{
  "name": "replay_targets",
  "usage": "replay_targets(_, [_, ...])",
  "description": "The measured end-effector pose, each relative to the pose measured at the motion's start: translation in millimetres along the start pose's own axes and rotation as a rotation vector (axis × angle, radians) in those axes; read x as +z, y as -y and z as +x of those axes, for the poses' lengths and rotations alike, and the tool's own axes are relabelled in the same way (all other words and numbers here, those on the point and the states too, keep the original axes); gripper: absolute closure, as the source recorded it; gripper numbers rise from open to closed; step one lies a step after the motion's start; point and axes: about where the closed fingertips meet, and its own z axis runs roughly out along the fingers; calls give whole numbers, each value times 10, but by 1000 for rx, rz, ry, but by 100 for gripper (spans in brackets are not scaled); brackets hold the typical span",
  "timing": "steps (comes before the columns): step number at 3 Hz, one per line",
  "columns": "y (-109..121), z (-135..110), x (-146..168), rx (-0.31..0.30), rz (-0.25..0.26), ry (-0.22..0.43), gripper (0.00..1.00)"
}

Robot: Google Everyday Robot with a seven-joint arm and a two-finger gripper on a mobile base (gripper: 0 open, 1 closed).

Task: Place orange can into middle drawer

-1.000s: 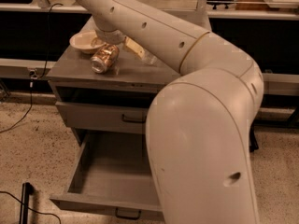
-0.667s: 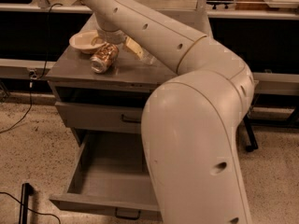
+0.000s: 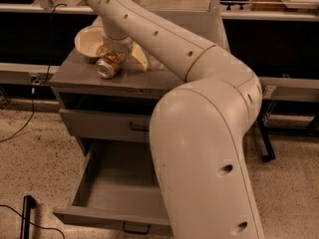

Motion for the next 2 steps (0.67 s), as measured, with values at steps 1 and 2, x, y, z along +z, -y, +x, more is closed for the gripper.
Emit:
replay_targets(1, [53, -125, 9, -12, 20, 22, 37])
replay_targets(2, [65, -108, -35, -12, 20, 22, 53])
